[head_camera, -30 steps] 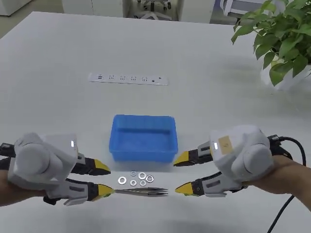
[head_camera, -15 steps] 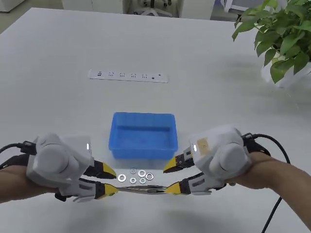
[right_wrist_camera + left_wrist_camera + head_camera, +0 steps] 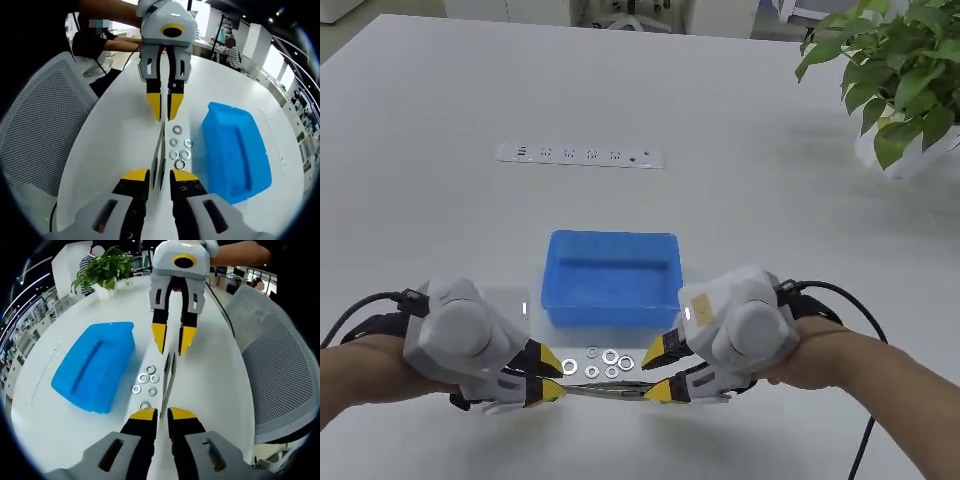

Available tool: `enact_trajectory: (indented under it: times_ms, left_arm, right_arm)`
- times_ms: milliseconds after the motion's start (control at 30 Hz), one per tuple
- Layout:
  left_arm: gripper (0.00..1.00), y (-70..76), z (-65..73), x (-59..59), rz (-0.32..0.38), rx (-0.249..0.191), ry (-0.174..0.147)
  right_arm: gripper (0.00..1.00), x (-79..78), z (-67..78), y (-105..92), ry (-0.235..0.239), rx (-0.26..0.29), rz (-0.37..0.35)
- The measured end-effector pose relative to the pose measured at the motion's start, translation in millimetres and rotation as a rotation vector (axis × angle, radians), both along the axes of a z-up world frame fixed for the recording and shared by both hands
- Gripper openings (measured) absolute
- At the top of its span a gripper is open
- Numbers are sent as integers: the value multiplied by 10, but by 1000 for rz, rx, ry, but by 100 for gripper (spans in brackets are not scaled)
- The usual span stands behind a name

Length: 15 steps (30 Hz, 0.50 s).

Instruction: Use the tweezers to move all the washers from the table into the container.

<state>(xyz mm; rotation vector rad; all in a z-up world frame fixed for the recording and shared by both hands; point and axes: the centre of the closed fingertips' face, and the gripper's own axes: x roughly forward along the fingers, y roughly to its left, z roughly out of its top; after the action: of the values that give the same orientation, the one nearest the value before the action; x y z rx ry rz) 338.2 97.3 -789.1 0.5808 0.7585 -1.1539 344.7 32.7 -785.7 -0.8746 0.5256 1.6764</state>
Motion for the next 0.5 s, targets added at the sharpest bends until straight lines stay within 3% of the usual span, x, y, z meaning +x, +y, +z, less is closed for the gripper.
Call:
enact_trajectory:
  times_ms: [500]
  left_arm:
    - [8,13,-103,-13,-25,49,12]
  right_arm:
    - [14,10,-134,56,14,-21,-10]
